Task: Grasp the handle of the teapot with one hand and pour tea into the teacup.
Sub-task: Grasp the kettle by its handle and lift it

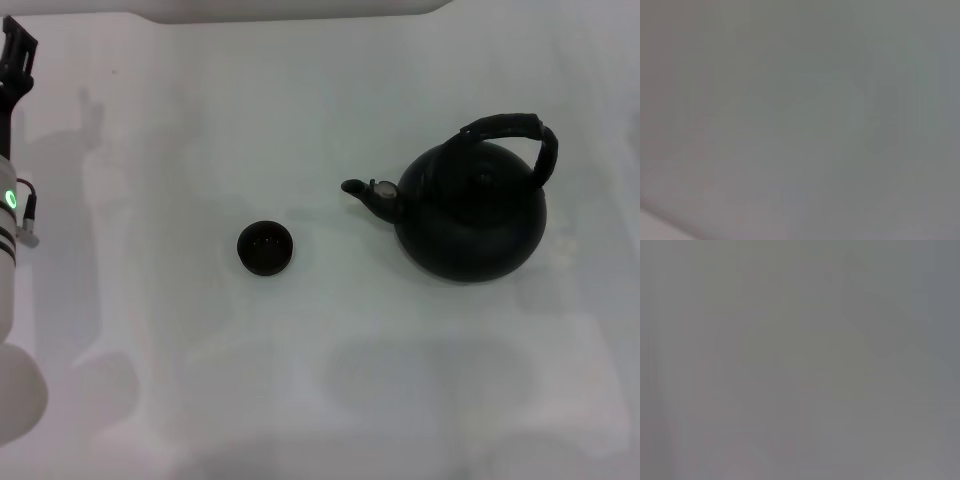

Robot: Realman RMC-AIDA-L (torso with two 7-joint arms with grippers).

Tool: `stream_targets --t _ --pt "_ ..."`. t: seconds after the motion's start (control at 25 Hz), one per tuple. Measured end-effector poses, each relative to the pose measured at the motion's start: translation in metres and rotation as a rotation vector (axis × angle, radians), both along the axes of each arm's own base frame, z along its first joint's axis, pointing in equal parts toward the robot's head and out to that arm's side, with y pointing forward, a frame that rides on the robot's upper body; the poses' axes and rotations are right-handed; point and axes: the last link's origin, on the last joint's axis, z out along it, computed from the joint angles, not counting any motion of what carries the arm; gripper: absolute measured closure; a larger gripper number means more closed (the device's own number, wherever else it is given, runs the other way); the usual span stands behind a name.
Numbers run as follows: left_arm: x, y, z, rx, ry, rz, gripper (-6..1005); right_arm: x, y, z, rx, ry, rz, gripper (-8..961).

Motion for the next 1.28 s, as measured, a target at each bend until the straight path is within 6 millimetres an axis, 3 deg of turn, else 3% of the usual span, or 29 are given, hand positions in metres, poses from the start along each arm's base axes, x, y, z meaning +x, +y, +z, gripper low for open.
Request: stream_targets --t 0.24,0.52,0.68,0.72,0.84,1.28 --pt "-0.012 0.004 -0.004 -0.072 0.113 -0.003 112 -0.002 -0.008 -0.010 -0.062 -0.032 0.033 165" --pt "-0.011 0.000 -0.005 -0.084 0.147 -0.027 112 0.000 -0.047 0.006 -0.024 0.146 0.140 167" --pt "-0.004 0.004 -0.007 -0.098 0.176 -0.067 111 0.000 -0.062 0.000 -0.163 0.214 0.195 167" --pt "-0.002 0.005 -0.007 -0.099 0.183 -0.077 111 0.001 -0.067 -0.009 -0.267 0.253 0.206 168" --pt "0.000 0.006 -0.007 -0.101 0.193 -0.089 111 -0.003 -0.071 -0.020 -0.367 0.272 0.226 168" --pt "-0.001 0.005 -0.007 -0.114 0.239 -0.112 112 -0.020 -0.044 -0.053 -0.553 0.231 0.243 170"
